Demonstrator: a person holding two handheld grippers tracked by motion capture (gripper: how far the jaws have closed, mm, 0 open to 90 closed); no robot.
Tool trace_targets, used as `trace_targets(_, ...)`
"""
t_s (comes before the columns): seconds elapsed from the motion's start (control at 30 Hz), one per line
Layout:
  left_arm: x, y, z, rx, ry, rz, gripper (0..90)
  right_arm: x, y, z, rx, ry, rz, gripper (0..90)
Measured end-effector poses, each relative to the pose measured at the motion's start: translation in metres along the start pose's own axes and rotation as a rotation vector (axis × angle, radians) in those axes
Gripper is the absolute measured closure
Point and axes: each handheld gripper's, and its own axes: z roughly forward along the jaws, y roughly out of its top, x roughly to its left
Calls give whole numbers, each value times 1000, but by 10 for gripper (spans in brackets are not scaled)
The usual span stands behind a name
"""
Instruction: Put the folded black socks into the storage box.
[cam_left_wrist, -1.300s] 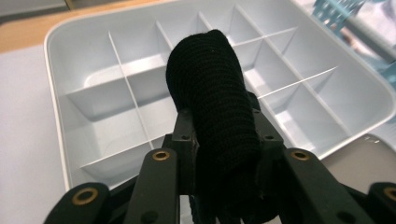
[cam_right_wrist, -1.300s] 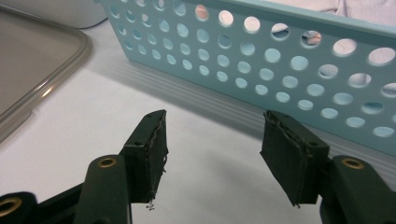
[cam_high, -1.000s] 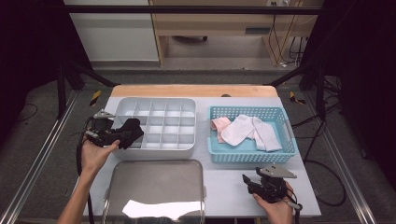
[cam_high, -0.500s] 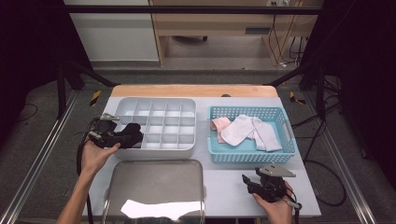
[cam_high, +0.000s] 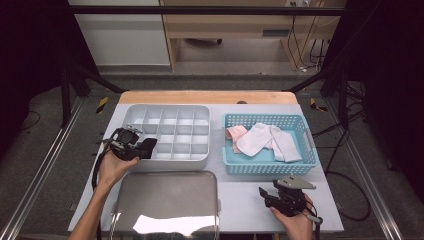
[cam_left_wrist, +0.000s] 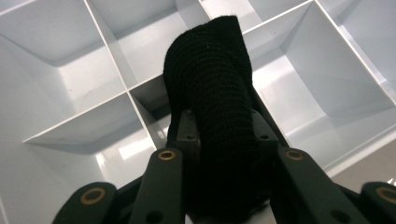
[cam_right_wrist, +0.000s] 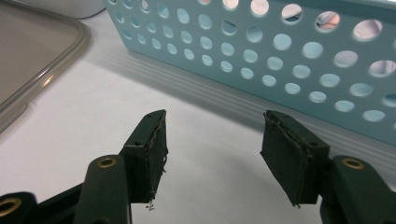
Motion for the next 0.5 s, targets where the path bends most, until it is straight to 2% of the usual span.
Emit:
trace_targets(0.17, 0, 1, 6, 37, -6, -10, 709, 1, 0, 1, 9, 6, 0, 404)
trace_targets(0.3, 0, -1, 5, 13, -10, -33, 691, 1, 0, 1, 10, 8, -1, 401)
trace_targets(0.4, 2, -4, 0, -26, -38, -67, 606, 1, 0, 0, 6, 15, 10, 396)
trace_targets(0.47, 2, -5, -6, -52, -61, -81, 506, 1, 0, 0, 5, 5, 0, 395)
trace_targets(0.5, 1, -5, -10, -65, -53, -80, 479, 1, 0, 0, 3, 4, 2, 394)
